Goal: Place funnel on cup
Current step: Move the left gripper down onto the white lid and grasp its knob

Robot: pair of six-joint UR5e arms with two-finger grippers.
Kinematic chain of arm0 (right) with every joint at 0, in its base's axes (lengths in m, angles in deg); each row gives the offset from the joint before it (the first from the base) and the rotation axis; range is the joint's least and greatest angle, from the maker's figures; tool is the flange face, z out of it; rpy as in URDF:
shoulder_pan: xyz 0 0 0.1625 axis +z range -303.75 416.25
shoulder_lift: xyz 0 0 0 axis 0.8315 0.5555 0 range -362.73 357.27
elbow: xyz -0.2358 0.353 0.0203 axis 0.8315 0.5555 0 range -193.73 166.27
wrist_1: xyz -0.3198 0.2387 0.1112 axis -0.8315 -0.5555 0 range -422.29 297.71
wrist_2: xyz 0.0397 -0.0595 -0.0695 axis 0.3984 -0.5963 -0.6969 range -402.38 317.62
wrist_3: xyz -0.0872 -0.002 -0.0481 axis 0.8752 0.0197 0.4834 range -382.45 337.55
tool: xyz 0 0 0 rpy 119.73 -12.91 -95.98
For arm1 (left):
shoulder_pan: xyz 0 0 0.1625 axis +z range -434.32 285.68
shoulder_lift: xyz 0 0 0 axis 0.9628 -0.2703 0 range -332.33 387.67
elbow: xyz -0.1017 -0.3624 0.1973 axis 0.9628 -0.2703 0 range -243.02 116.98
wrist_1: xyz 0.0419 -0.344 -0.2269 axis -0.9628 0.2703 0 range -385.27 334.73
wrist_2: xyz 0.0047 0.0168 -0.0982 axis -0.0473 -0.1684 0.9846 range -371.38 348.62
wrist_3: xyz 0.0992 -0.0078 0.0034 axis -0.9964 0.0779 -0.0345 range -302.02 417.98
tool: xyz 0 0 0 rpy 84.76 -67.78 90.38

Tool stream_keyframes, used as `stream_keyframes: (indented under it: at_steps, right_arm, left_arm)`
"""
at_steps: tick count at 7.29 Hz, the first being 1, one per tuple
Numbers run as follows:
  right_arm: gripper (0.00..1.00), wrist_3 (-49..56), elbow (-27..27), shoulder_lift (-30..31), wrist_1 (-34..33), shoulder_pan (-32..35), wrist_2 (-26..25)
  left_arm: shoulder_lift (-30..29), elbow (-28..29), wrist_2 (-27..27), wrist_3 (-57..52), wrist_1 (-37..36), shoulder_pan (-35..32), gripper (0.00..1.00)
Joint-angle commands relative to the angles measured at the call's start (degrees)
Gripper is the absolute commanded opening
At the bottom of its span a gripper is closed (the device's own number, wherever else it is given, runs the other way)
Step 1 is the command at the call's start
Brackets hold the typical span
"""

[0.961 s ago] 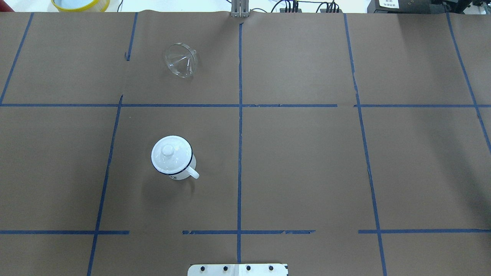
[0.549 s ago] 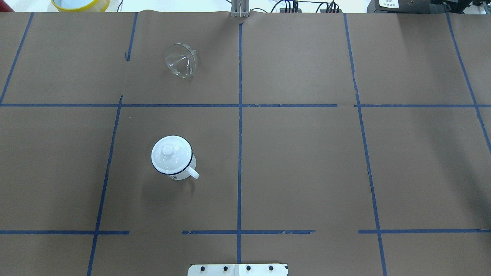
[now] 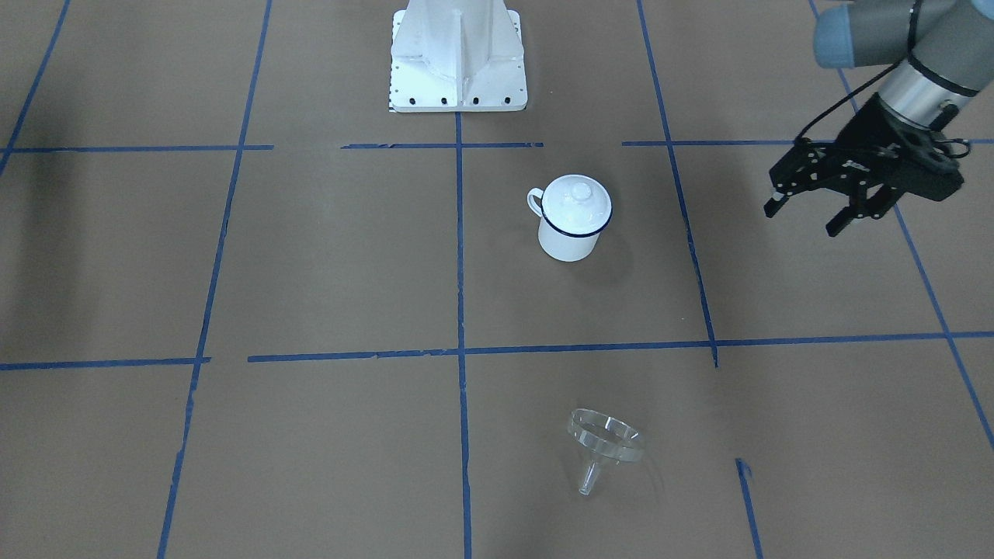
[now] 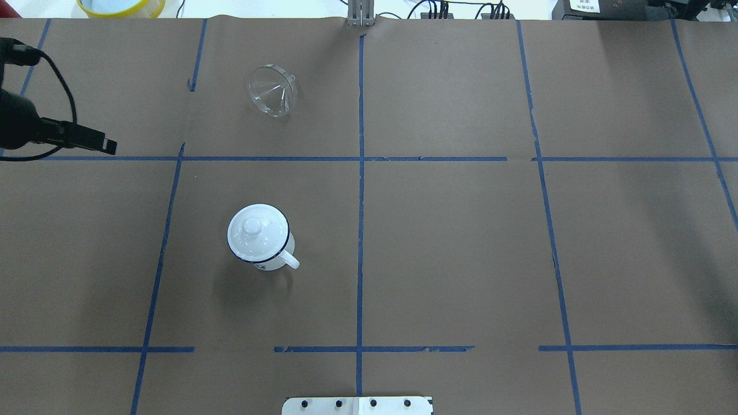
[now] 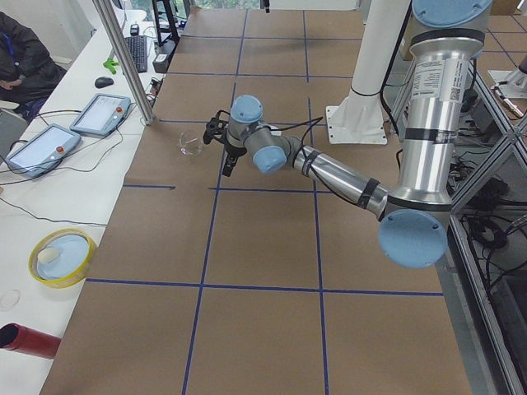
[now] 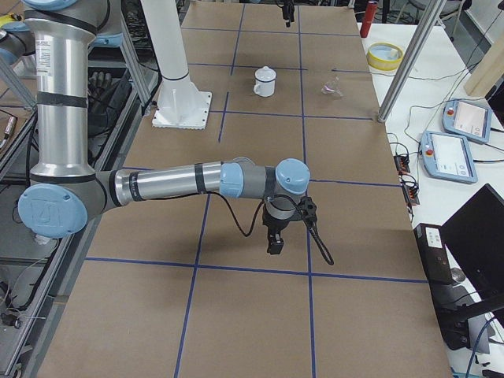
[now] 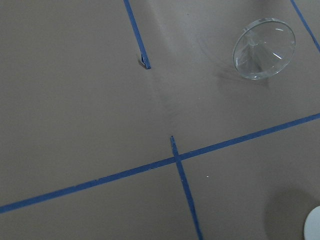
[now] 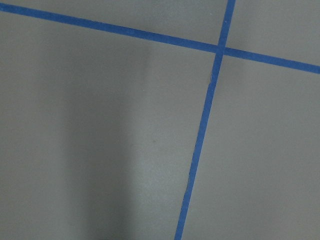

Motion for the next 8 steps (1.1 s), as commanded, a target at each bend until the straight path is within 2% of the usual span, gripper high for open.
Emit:
stream_keyframes:
  at_steps: [1,4,6,7,8]
  right_arm:
    - [1.00,0.0,0.0,0.0,0.0,0.0,0.0]
    - [1.00,0.0,0.0,0.0,0.0,0.0,0.0]
    - [1.00,0.0,0.0,0.0,0.0,0.0,0.0]
    - [1.00,0.0,0.0,0.0,0.0,0.0,0.0]
    - [1.00,0.0,0.1,0.0,-0.1,0.0,0.0]
  left_arm:
    - [-7.1,-2.8,-6.5,12.2,-9.4,9.4,1.00]
    - [-19.1,-2.7,-14.7,23.0,-25.7,19.4,1.00]
    - [-20.1,-2.7,-18.1,25.9,-28.6,23.5,0.99]
    - [-20.1,-2.5,-19.6,26.9,-28.6,25.1,0.85]
    - [-20.1,-2.3,-19.7,27.0,-28.6,25.9,0.82]
